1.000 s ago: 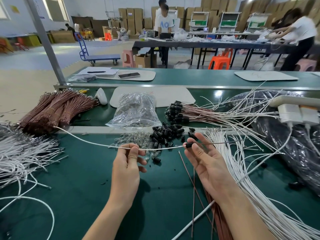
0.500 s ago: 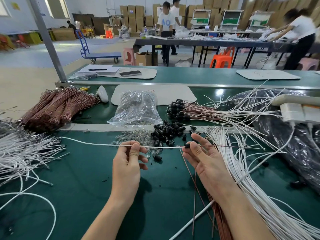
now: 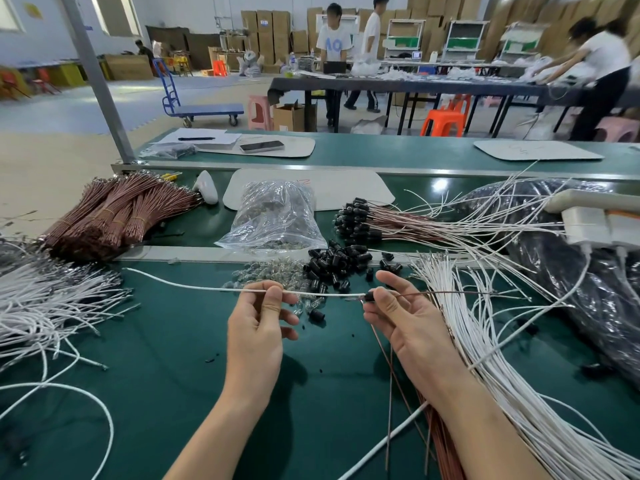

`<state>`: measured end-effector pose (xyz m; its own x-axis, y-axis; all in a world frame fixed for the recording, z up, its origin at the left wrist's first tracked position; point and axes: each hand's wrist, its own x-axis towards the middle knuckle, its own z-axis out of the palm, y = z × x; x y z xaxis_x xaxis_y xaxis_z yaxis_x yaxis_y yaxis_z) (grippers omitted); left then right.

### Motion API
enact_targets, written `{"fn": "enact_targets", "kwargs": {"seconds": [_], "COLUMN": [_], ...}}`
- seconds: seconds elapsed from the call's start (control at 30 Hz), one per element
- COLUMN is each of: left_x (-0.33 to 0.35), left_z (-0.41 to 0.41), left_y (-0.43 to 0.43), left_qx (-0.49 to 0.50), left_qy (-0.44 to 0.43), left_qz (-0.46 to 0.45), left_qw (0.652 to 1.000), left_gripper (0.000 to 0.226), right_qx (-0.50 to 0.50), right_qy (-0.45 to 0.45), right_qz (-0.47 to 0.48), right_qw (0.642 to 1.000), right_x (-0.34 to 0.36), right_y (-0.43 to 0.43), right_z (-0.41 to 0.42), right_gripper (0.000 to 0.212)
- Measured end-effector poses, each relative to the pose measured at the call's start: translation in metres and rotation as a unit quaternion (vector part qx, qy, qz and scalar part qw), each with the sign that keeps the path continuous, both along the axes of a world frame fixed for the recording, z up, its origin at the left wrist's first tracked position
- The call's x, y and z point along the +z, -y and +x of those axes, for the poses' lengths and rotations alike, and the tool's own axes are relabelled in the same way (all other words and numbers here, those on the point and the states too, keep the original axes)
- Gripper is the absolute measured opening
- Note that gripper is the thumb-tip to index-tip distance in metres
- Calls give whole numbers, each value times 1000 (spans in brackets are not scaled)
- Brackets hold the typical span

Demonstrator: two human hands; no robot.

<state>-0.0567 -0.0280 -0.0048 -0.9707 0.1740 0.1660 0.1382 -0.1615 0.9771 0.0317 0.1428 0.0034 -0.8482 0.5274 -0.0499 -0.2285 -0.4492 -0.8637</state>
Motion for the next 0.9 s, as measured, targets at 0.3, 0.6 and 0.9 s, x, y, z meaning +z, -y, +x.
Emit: {"fn": "enact_targets", "kwargs": {"seconds": [0.3, 0.6, 0.9], "left_x": [2, 4, 4], "left_z": [1, 7, 23], "left_y": [-2, -4, -9], "left_qx": [-64, -67, -148], "left_qy": [120, 64, 59], "left_qz": [85, 52, 40], "left_qw": [987, 994, 986], "left_gripper": [16, 10, 14], "right_qx": [-4, 28, 59], "right_qy": [-28, -9, -18], "right_qz": [-41, -34, 27], "right_qw": [999, 999, 998], "right_x": [0, -1, -3], "right_y": [-4, 2, 10], "right_z": [0, -1, -2], "right_gripper": [42, 41, 43]}}
